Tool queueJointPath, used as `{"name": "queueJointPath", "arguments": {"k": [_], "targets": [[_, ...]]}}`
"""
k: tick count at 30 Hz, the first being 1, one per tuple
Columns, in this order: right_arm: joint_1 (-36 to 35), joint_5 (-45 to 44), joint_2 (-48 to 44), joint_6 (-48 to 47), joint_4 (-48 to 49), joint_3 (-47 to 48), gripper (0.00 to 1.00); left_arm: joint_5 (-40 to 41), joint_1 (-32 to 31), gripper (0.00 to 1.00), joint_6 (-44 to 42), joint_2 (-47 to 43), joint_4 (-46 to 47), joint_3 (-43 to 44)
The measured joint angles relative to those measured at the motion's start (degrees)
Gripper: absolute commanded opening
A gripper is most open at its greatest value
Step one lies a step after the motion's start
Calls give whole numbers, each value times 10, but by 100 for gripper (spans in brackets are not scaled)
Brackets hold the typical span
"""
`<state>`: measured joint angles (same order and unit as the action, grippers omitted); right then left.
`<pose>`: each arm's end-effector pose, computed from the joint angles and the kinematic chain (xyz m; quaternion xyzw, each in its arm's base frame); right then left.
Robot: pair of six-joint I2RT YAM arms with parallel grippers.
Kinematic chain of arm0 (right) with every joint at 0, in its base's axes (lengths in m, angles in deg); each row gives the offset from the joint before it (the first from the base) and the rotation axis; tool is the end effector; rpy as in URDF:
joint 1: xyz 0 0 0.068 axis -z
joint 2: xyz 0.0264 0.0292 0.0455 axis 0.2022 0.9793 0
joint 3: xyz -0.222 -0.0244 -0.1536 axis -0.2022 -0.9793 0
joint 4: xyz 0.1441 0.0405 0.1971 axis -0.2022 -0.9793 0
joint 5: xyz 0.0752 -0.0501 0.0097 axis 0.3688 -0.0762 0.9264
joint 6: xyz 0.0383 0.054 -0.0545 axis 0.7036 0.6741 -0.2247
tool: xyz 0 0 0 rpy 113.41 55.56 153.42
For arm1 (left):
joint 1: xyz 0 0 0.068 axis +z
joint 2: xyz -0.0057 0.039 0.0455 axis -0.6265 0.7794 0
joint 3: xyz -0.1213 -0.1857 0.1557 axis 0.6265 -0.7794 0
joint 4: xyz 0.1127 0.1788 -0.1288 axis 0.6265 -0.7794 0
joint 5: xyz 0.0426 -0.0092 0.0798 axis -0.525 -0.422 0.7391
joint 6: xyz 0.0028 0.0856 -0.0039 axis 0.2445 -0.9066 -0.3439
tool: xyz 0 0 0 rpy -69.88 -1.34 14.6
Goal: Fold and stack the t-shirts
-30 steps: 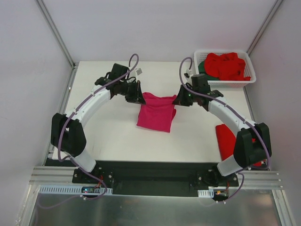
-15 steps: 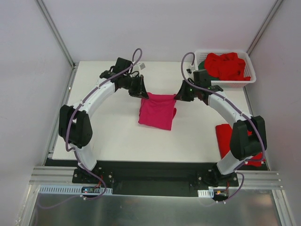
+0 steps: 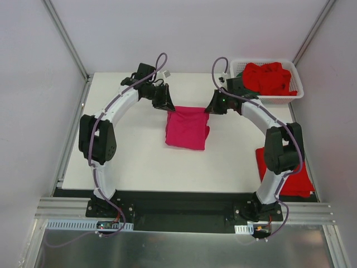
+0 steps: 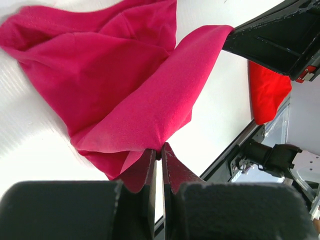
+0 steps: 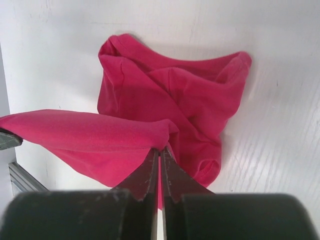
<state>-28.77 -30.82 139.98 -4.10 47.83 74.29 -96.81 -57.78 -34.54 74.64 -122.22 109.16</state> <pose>0.4010 0.1538 0.2354 -0.1374 0.8820 0.2694 0.3615 0.4069 -0.1886 0.2699 0.1235 0.8758 -0.3979 0.2439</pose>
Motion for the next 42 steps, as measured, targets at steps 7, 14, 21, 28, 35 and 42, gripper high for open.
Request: {"name": "queueJointPath", "arguments": {"k": [7, 14, 21, 28, 35, 42], "targets": [[10, 5, 31, 0, -2, 56, 1, -12, 7, 0, -1, 34, -5, 49], [20, 5, 58, 0, -4, 83, 1, -30, 11, 0, -3, 80, -11, 91], [25, 7, 96, 0, -10, 92, 1, -42, 19, 0, -5, 131, -19, 120], [30, 13, 131, 0, -17, 131, 1, -45, 30, 0, -6, 164, -28, 152], [37, 28, 172, 0, -29, 208, 1, -56, 41, 0, -6, 177, -30, 180], [39, 32, 194, 0, -38, 225, 1, -59, 44, 0, -6, 203, -30, 191]]}}
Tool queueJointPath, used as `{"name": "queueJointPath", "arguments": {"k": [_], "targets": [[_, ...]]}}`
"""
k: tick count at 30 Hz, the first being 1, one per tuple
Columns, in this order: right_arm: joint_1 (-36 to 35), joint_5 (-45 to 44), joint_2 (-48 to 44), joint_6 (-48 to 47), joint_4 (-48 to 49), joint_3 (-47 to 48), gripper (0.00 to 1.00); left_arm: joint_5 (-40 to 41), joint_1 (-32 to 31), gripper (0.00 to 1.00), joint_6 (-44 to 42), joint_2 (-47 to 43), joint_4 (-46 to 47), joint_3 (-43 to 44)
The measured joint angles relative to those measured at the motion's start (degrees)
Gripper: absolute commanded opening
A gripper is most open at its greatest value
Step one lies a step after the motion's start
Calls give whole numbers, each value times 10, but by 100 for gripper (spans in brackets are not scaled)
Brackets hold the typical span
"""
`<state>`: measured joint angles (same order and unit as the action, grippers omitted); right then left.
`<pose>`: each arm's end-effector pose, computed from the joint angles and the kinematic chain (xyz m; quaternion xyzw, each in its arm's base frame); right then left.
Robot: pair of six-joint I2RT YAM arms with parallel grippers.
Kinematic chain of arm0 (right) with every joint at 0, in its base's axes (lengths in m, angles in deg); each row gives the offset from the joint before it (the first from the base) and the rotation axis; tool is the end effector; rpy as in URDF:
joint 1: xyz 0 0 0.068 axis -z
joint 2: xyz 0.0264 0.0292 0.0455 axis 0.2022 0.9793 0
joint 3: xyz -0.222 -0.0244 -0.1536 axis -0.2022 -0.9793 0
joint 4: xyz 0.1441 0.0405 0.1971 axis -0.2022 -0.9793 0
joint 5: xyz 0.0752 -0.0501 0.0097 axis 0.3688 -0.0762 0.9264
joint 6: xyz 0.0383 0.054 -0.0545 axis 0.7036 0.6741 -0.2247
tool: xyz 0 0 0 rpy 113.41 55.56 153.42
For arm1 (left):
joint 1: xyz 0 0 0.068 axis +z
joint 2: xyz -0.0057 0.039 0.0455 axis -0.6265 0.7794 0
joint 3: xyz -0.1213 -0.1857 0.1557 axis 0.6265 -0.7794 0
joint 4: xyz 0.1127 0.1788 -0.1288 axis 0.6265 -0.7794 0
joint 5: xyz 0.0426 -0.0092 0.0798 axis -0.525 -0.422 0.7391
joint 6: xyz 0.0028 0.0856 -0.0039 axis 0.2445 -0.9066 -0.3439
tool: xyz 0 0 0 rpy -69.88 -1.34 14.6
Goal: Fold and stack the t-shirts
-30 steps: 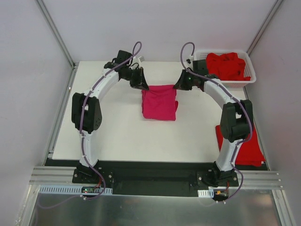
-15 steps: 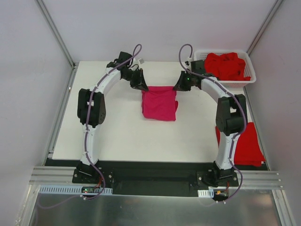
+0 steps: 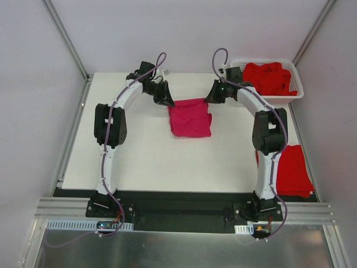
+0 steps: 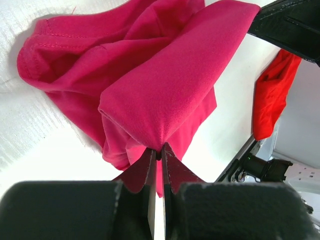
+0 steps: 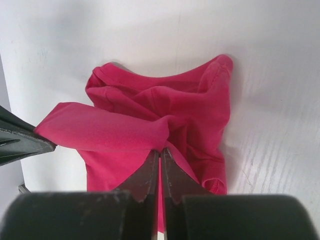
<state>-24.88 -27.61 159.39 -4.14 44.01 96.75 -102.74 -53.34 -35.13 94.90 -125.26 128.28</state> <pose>0.4876 0.1483 0.2119 -0.1179 0.8832 0.2801 0.3572 0.4850 -0.1795 0.2147 0.1000 0.8753 -0.4238 0.2103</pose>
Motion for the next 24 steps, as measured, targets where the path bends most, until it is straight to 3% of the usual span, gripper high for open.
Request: {"name": "queueJointPath", "arguments": {"k": [4, 6, 9, 10, 11, 12, 13, 14, 20, 24], "targets": [[0, 0, 14, -1, -6, 0, 2, 0, 0, 1, 0, 10, -2, 0], [0, 0, 18, -2, -7, 0, 28, 0, 0, 2, 0, 12, -4, 3], [1, -11, 19, -7, -6, 0, 45, 4, 0, 3, 0, 15, -6, 9], [3, -15, 19, -9, 1, -3, 53, 6, 2, 8, 0, 15, -8, 11], [5, -20, 17, -10, 12, -10, 67, 7, 3, 13, -1, 15, -9, 12], [6, -26, 16, -10, 19, -17, 72, 9, 4, 25, -3, 15, -9, 12], [8, -32, 13, -12, 29, -30, 77, 13, 4, 65, -5, 15, -9, 13], [9, -39, 9, -14, 35, -43, 84, 18, 4, 99, -7, 15, -10, 14], [11, -60, -40, -17, 75, -132, 86, 43, 4, 99, -14, 15, -10, 10], [3, -56, -93, -18, 118, -181, 85, 93, 4, 99, -17, -8, -8, -40]]}}
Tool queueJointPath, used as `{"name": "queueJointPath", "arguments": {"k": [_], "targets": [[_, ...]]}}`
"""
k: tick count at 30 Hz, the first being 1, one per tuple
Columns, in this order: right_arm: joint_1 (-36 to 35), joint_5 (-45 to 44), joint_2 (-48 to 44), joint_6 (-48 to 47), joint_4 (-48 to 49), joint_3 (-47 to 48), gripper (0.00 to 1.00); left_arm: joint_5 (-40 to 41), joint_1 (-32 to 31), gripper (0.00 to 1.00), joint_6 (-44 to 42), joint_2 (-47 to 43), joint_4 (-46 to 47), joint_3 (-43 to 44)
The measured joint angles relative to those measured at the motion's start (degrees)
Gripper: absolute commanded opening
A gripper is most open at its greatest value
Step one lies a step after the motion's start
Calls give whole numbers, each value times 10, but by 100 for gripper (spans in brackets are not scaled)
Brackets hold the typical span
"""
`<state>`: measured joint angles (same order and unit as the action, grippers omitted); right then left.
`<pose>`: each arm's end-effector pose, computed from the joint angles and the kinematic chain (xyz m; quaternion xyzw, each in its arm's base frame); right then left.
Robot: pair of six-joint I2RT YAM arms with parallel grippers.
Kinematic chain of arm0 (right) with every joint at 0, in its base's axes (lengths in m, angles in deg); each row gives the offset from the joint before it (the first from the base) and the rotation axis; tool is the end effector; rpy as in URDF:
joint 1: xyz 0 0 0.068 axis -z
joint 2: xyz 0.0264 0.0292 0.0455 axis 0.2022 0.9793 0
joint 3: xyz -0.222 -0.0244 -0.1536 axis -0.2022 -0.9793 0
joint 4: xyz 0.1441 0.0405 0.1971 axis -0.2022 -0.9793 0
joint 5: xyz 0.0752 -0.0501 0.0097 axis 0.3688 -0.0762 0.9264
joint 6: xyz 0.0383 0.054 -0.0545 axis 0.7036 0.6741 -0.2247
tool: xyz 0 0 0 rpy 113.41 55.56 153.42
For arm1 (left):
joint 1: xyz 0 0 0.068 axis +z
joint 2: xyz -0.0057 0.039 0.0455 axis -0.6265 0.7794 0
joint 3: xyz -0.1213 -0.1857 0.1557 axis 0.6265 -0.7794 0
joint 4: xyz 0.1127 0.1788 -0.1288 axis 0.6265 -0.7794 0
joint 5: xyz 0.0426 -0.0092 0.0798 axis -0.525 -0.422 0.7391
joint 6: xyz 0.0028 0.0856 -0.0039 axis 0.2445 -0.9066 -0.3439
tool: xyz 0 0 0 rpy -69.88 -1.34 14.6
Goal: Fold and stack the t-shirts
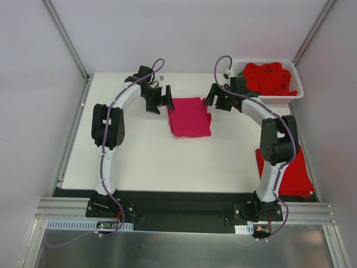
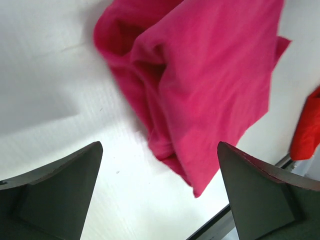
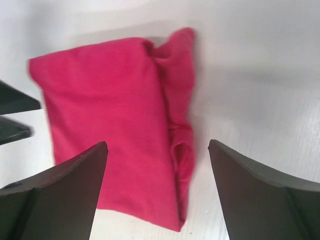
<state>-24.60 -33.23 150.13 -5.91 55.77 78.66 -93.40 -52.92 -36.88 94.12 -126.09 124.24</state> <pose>0.4536 0.1309 0.2003 -0.1133 0.8804 0.2338 0.3969 0.4833 -0.1652 0.1916 0.0730 0.9100 -0.3474 0.2143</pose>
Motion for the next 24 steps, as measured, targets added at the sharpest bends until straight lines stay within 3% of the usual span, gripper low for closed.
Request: {"name": "queueJointPath", "arguments": {"k": [5, 9, 17, 24], "targets": [[-31, 17, -45, -8, 51, -16, 82, 68, 0, 99, 0, -54, -5, -70], [-65, 34, -27, -18, 50, 25, 79, 112, -1, 99, 0, -115, -3, -116], [-119, -53, 143, -118, -172, 346, 80, 139, -1, 99, 2, -272, 5, -216], [-172, -167, 167, -178, -320, 401, 80, 138, -1, 99, 7, -376, 12, -296]]}}
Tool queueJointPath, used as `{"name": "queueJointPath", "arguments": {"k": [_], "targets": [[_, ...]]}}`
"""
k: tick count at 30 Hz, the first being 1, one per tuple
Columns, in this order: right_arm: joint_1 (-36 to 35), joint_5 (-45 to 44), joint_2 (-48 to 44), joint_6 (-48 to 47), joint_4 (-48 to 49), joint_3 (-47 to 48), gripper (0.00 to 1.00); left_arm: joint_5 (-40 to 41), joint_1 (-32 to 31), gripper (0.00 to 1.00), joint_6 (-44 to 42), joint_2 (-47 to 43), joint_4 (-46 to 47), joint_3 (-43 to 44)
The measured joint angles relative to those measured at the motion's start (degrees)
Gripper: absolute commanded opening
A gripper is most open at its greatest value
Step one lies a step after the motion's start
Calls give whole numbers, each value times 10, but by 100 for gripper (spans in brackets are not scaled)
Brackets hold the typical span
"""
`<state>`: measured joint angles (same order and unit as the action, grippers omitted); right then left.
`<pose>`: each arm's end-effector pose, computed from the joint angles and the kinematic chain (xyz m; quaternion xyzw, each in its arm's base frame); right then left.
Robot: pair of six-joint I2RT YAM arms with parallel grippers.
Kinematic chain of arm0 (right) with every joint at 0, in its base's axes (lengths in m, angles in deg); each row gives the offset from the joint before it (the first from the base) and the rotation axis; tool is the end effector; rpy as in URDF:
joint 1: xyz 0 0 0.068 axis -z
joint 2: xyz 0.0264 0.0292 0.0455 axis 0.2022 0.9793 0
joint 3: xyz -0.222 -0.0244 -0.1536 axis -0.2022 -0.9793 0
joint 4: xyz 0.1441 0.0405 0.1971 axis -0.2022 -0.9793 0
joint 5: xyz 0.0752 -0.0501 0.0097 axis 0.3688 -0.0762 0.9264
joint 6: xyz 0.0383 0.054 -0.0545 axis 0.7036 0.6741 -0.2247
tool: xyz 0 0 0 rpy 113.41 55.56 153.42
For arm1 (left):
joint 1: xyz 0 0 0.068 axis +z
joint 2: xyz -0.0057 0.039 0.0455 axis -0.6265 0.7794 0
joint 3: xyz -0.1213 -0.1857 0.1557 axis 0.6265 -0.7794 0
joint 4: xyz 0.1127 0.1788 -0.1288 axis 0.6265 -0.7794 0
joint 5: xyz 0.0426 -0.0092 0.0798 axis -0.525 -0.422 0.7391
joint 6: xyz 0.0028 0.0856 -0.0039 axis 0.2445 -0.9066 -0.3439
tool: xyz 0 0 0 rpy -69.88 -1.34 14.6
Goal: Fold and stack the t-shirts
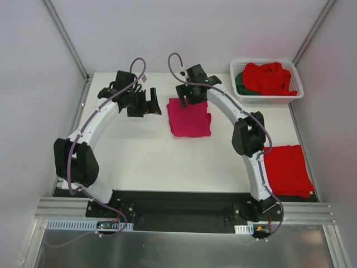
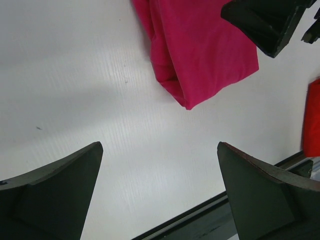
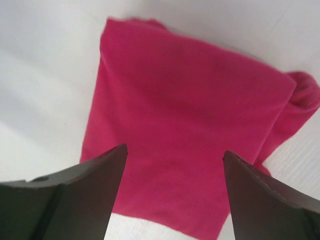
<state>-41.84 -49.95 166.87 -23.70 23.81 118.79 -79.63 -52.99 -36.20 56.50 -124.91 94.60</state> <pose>0.4564 0.2706 0.2360 -0.3260 0.8690 0.0936 0.3603 0.3558 -0.1170 0.2958 0.0449 0.9091 -0.2596 0.3227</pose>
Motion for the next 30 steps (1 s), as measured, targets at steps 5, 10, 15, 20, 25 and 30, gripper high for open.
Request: {"name": "queueJointPath", "arguments": {"k": [5, 10, 15, 20, 25, 30], "targets": [[-33, -67, -1, -26, -11, -48, 80, -2, 0, 99, 0, -34, 6, -55], [-56, -122, 6, -52, -7, -83, 81, -7, 0, 99, 0, -48, 7, -88], [-75, -188, 30, -84, 31, -78, 82, -17, 0, 99, -1, -75, 8, -110], [-84, -221, 68, -109, 40, -44, 82, -18, 0, 99, -2, -103, 12, -117], [-83, -228, 97, -115, 37, 2, 82, -19, 0, 99, -3, -109, 15, -125], [-82, -227, 89, -104, 41, -14, 82, -20, 0, 99, -3, -109, 15, -127]]}}
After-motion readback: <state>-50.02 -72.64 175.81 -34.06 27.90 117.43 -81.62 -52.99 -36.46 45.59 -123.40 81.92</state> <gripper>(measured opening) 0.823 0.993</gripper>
